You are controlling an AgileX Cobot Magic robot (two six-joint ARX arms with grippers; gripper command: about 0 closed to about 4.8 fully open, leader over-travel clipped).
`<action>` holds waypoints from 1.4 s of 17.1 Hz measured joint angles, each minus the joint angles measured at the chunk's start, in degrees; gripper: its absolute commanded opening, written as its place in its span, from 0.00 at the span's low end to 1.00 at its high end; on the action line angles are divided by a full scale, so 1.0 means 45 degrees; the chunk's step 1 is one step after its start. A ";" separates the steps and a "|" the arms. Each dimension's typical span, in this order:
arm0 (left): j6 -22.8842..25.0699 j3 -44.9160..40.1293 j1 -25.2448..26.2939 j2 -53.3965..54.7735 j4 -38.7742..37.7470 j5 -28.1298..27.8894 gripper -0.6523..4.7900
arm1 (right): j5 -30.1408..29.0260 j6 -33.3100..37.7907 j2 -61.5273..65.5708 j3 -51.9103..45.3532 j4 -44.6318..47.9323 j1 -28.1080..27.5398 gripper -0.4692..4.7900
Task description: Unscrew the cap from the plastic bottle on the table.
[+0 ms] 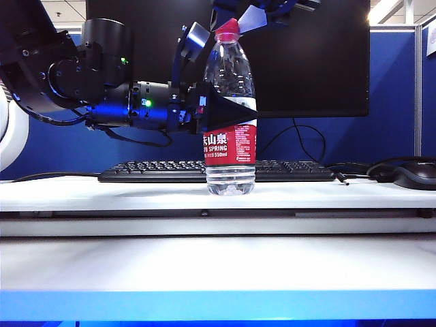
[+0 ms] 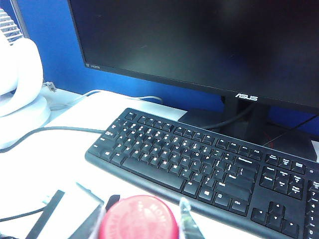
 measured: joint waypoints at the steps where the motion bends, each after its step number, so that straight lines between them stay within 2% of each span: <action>1: -0.0005 0.0000 0.0000 0.0000 0.0000 -0.0005 0.56 | -0.0005 -0.0005 0.0005 0.0000 0.0000 0.0000 0.32; 4: -0.0010 0.0000 0.0000 0.0000 -0.0005 -0.0005 0.56 | -0.0107 -0.0010 0.0029 0.0000 0.0019 -0.0029 0.24; 7: -0.0102 0.0000 0.0005 0.0000 -0.0049 -0.0068 0.56 | -0.1598 -0.0019 0.0024 0.0005 0.0029 -0.0690 0.24; 8: -0.0112 0.0000 0.0005 0.0000 -0.0068 -0.0058 0.56 | -0.2176 -0.0024 0.0024 0.0005 0.0039 -0.0937 0.24; 9: -0.0180 0.0005 0.0010 -0.0005 -0.0073 -0.0068 0.56 | -0.3512 -0.0034 0.0024 0.0005 0.0058 -0.1496 0.24; 11: -0.0204 0.0005 0.0010 -0.0005 -0.0073 -0.0078 0.56 | -0.4818 -0.0058 0.0024 0.0010 0.0058 -0.2093 0.24; 13: -0.0204 0.0015 0.0005 -0.0005 -0.0068 -0.0117 0.56 | -0.7043 -0.0034 0.0024 0.0019 0.0039 -0.3162 0.24; 16: -0.0141 0.0015 0.0000 -0.0010 -0.0063 -0.0063 0.56 | -0.8888 -0.0170 0.0029 0.0019 0.0015 -0.3798 0.24; 22: 0.0005 -0.0024 -0.0005 -0.0024 -0.0073 0.0471 0.56 | -1.1434 -0.0879 0.0112 0.0015 0.0160 -0.3934 0.24; 24: 0.0005 -0.0029 -0.0010 -0.0024 -0.0078 0.0602 0.56 | -1.1812 -0.0971 0.0136 0.0010 0.0204 -0.3963 0.24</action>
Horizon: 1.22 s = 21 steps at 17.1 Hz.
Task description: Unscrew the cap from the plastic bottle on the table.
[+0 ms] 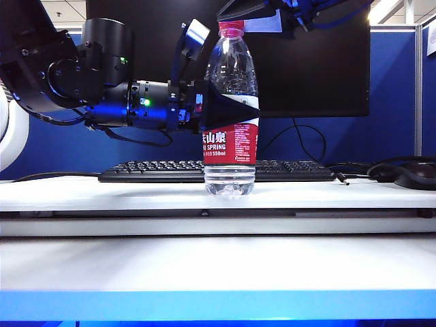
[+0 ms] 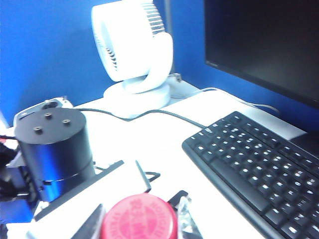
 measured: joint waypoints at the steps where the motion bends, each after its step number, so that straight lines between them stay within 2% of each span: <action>1: -0.0005 -0.0005 0.0000 0.0000 -0.0010 0.0087 0.56 | -0.0151 -0.0015 0.0005 -0.0005 0.0015 -0.0005 0.24; 8: -0.0005 -0.0024 -0.0015 -0.0029 0.0005 0.0359 0.56 | -0.1783 -0.0272 0.0112 -0.0015 0.0301 -0.0389 0.19; 15: 0.0039 -0.0044 -0.0044 -0.0029 -0.0112 0.0520 0.56 | -0.3759 -0.0126 0.0549 0.0024 0.0743 -0.0933 0.19; 21: 0.0058 -0.0053 -0.0073 -0.0029 -0.0112 0.0661 0.56 | -0.4260 0.0010 0.0583 0.0029 0.0772 -0.0957 0.19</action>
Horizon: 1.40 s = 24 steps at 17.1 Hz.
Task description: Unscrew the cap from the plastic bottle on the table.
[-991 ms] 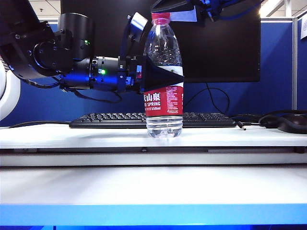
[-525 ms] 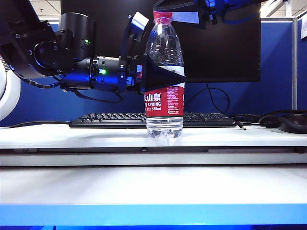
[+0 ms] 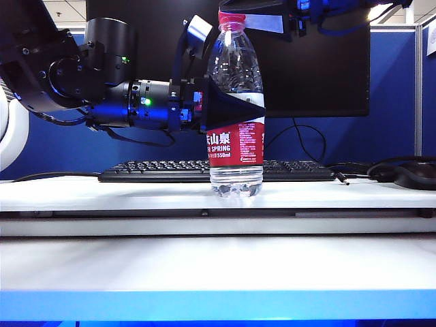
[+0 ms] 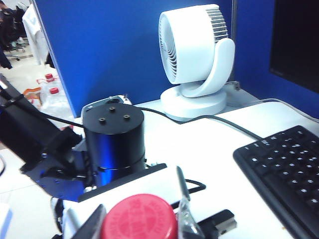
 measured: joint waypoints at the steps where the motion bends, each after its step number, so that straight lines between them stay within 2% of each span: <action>1: 0.0000 0.0000 0.0000 0.0000 0.0000 0.0087 0.56 | -0.0248 0.0000 0.0000 0.0005 0.0024 -0.0019 0.19; 9: 0.0019 0.0000 -0.0019 -0.0005 0.0039 0.0355 0.56 | -0.1103 0.0034 0.0034 0.0019 0.0165 -0.0083 0.19; 10: 0.0024 0.0000 -0.0024 -0.0005 0.0058 0.0359 0.56 | -0.1107 0.0034 0.0034 0.0019 0.0175 -0.0083 0.22; 11: 0.0024 0.0000 -0.0024 -0.0005 0.0063 0.0355 0.56 | -0.1083 0.0039 0.0034 0.0019 0.0175 -0.0083 0.30; 13: 0.0024 0.0000 -0.0024 -0.0005 0.0063 0.0350 0.56 | -0.0928 0.0078 0.0034 0.0015 0.0165 -0.0078 0.54; 16: 0.0262 0.0000 0.0034 0.0010 0.0049 -0.0049 0.55 | -0.0869 0.0646 -0.0015 0.0029 0.0024 0.0073 0.71; 17: 0.0233 0.0005 0.0034 0.0010 0.0034 -0.0175 0.55 | -0.0699 0.0670 -0.0015 0.0073 0.0010 0.0068 0.75; 18: 0.0151 0.0029 0.0029 0.0010 -0.0015 -0.0355 0.55 | -0.0568 0.0709 -0.0029 0.0087 -0.0034 0.0073 0.75; 21: -0.0029 0.0039 0.0034 0.0010 -0.0068 -0.0636 0.55 | -0.0034 0.0743 -0.0063 0.0087 -0.0044 0.0092 0.93; 24: -0.0112 0.0053 0.0058 0.0010 -0.0107 -0.0967 0.55 | 0.1166 0.0763 -0.0165 0.0087 -0.0063 0.0155 0.93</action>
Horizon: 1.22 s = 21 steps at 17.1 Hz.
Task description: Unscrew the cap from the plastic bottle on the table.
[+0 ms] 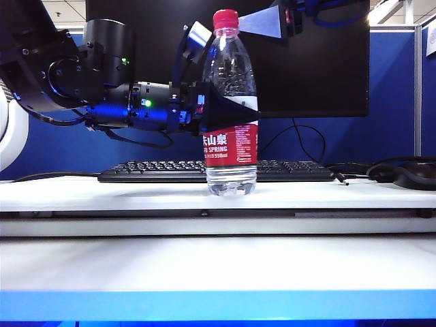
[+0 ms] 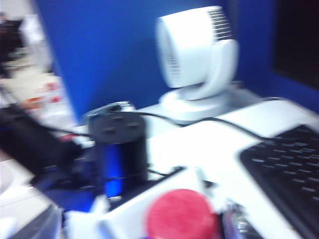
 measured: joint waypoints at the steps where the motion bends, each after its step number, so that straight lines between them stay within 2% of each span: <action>1: 0.0000 0.0000 0.0005 0.0000 -0.0005 -0.0049 0.55 | 0.0457 0.0000 -0.0010 0.0000 -0.0005 0.0000 0.93; 9: -0.0005 0.0000 0.0000 0.0000 -0.0019 -0.0787 0.55 | 0.4362 -0.0034 -0.0792 -0.0044 -0.1064 0.0117 0.94; 12: 0.0005 0.0000 0.0005 0.0000 0.0005 -0.1064 0.55 | 0.5833 -0.0039 -0.2001 -0.0068 -0.1520 0.0758 0.95; 14: 0.0044 0.0000 0.0000 0.0000 0.0015 -0.1122 0.55 | 0.7854 -0.0053 -0.2735 -0.0044 -0.1962 0.2103 0.94; 17: 0.0044 0.0000 0.0000 0.0000 0.0024 -0.1311 0.55 | 1.2318 -0.0233 -0.2628 -0.0214 -0.2341 0.4129 0.94; 18: 0.0044 0.0000 0.0000 0.0000 0.0024 -0.1336 0.55 | 1.4984 -0.0481 -0.2331 -0.0491 -0.1904 0.5319 0.94; 19: 0.0044 0.0000 0.0000 0.0000 0.0029 -0.1370 0.55 | 1.5878 -0.0539 -0.2064 -0.0602 -0.1394 0.5824 0.94; 21: 0.0044 0.0000 0.0000 0.0000 0.0029 -0.1370 0.55 | 1.6514 -0.0418 -0.1491 -0.0593 -0.0461 0.6057 0.94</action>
